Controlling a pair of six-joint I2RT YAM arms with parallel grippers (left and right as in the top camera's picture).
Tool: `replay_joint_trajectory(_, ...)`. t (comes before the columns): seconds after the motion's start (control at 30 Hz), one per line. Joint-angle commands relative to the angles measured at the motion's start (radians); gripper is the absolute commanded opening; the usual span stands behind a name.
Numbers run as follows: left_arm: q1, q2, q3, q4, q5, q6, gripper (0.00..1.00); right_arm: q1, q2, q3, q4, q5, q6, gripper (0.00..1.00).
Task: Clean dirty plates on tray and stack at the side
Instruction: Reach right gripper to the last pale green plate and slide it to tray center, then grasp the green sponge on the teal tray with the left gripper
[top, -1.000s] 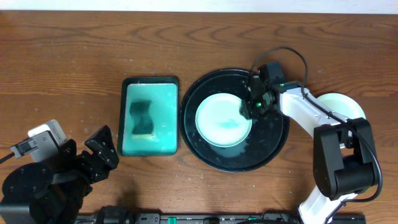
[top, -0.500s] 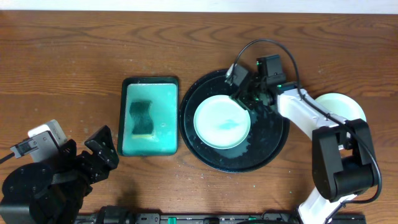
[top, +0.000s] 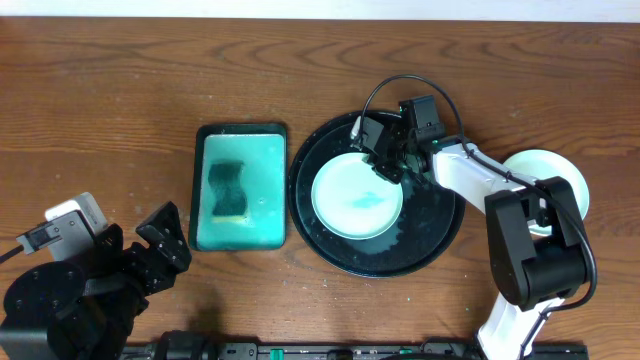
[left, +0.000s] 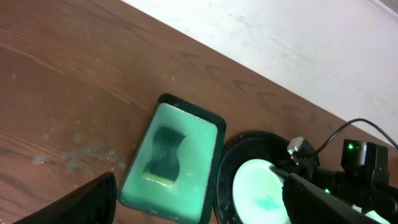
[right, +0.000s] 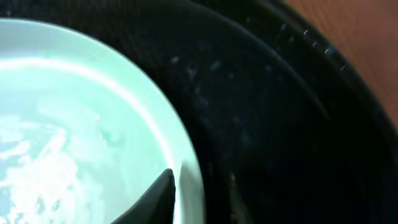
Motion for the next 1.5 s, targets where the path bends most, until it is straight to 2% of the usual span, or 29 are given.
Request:
replay_joint_trajectory(0.0,0.006,0.0,0.009,0.0,-0.008,-0.008,0.85,-0.007,0.006,-0.003,-0.014,-0.015,0.037,0.1)
replay_joint_trajectory(0.07,0.006,0.0,0.009,0.0,-0.008,-0.008,0.85,-0.007,0.006,-0.004,-0.034,-0.015,0.047,0.1)
replay_joint_trajectory(0.13,0.006,0.0,0.009,0.0,-0.008,-0.008,0.85,-0.007,0.007,-0.005,-0.053,-0.015,0.047,0.24)
replay_joint_trajectory(0.2,0.006,0.0,0.009,0.0,-0.008,-0.008,0.85,-0.007,0.007,-0.011,-0.054,-0.015,0.046,0.27)
replay_joint_trajectory(0.23,0.006,0.0,0.009,0.0,-0.008,-0.008,0.85,-0.007,0.007,-0.011,-0.053,-0.014,0.046,0.25)
replay_joint_trajectory(0.3,0.006,0.0,0.009,0.0,-0.008,-0.008,0.85,-0.007,0.007,-0.011,-0.053,-0.01,0.046,0.04)
replay_joint_trajectory(0.37,0.006,0.0,0.009,0.0,-0.008,-0.008,0.85,-0.007,0.007,-0.011,-0.055,-0.01,0.056,0.01)
replay_joint_trajectory(0.43,0.006,0.0,0.009,0.0,-0.008,-0.008,0.85,-0.01,0.007,-0.011,-0.05,-0.003,0.13,0.01)
replay_joint_trajectory(0.53,0.006,0.0,0.009,-0.001,-0.008,-0.008,0.85,-0.027,0.001,-0.011,-0.037,0.008,0.35,0.01)
replay_joint_trajectory(0.57,0.006,0.0,0.009,-0.001,-0.008,-0.008,0.85,-0.047,-0.01,-0.01,-0.036,0.044,0.564,0.01)
replay_joint_trajectory(0.6,0.006,0.0,0.009,0.0,-0.008,-0.008,0.85,-0.066,-0.022,-0.01,-0.05,0.072,0.713,0.01)
replay_joint_trajectory(0.7,0.006,0.0,0.009,0.0,-0.008,-0.008,0.85,-0.122,-0.066,-0.01,-0.126,0.113,0.955,0.01)
replay_joint_trajectory(0.87,0.006,0.0,0.009,0.0,-0.008,-0.008,0.85,-0.207,-0.143,-0.01,-0.314,0.132,1.203,0.01)
replay_joint_trajectory(0.93,0.006,0.0,0.009,0.0,-0.008,-0.008,0.85,-0.215,-0.159,-0.01,-0.402,0.132,1.236,0.01)
replay_joint_trajectory(1.0,0.006,0.0,0.009,0.0,-0.008,-0.008,0.85,-0.214,-0.169,-0.01,-0.476,0.127,1.24,0.02)
replay_joint_trajectory(1.07,0.006,0.0,0.009,0.0,-0.008,-0.008,0.85,-0.209,-0.175,-0.01,-0.512,0.114,1.228,0.27)
replay_joint_trajectory(1.13,0.006,0.0,0.009,0.0,-0.008,-0.008,0.85,-0.207,-0.182,-0.01,-0.505,0.108,1.158,0.38)
replay_joint_trajectory(1.23,0.006,0.0,0.009,0.0,-0.008,-0.008,0.85,-0.207,-0.19,-0.01,-0.44,0.109,0.957,0.4)
replay_joint_trajectory(1.33,0.006,0.0,0.009,0.0,-0.008,-0.008,0.85,-0.207,-0.188,-0.011,-0.351,0.115,0.748,0.48)
replay_joint_trajectory(1.4,0.006,0.0,0.009,0.0,-0.008,-0.008,0.85,-0.207,-0.182,-0.011,-0.301,0.12,0.604,0.48)
replay_joint_trajectory(1.47,0.006,0.0,0.009,0.0,-0.008,-0.008,0.85,-0.207,-0.167,-0.011,-0.255,0.12,0.547,0.42)
